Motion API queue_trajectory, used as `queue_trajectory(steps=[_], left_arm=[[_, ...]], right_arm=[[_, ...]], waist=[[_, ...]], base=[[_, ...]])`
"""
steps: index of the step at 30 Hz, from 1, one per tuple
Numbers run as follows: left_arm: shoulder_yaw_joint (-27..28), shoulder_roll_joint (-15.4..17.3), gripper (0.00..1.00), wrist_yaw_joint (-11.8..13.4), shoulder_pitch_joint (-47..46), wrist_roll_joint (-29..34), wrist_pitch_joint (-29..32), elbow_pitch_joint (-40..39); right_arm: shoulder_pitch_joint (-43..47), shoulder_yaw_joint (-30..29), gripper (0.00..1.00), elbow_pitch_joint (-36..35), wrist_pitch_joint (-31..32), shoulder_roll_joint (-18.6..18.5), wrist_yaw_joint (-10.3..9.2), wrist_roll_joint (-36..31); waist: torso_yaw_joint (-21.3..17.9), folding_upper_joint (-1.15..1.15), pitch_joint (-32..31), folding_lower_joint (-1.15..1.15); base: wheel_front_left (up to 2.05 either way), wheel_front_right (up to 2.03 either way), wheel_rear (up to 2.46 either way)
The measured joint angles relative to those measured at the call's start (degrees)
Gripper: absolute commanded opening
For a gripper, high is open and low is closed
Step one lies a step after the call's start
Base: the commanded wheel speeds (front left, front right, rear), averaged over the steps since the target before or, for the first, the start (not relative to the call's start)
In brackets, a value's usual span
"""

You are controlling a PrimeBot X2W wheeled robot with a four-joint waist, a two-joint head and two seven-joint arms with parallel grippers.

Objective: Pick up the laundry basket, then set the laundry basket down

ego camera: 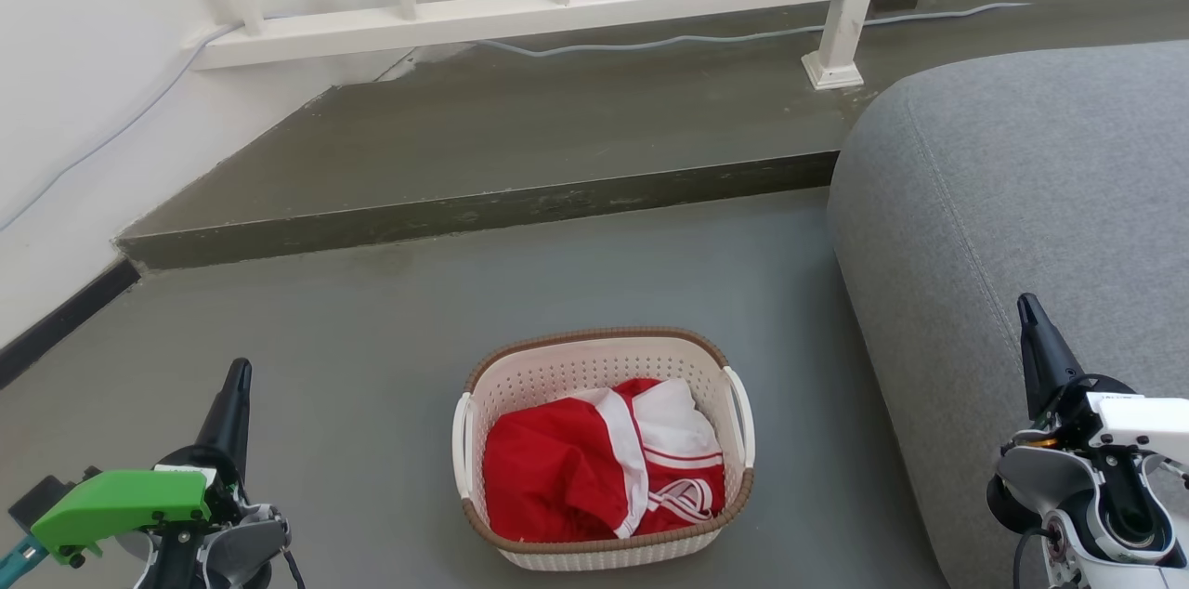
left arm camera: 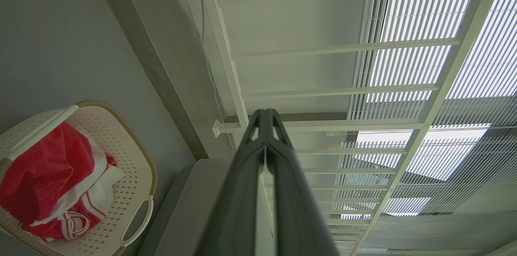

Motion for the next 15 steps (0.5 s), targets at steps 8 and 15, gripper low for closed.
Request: queue_trajectory(steps=[8,15], left_arm=[[0.00,0.00,0.00,0.00,0.00,0.00,0.00,0.00],[0.00,0.00,0.00,0.00,0.00,0.00,0.07,0.00]], right_arm=[[0.00,-0.03,0.00,-0.01,0.07,0.07,0.00,-0.01],[0.00,-0.07,0.00,-0.02,0.07,0.12,0.00,-0.01]], waist=[[0.00,0.00,0.00,0.00],[0.00,0.00,0.00,0.00]], base=[[0.00,0.00,0.00],[0.00,0.00,0.00]])
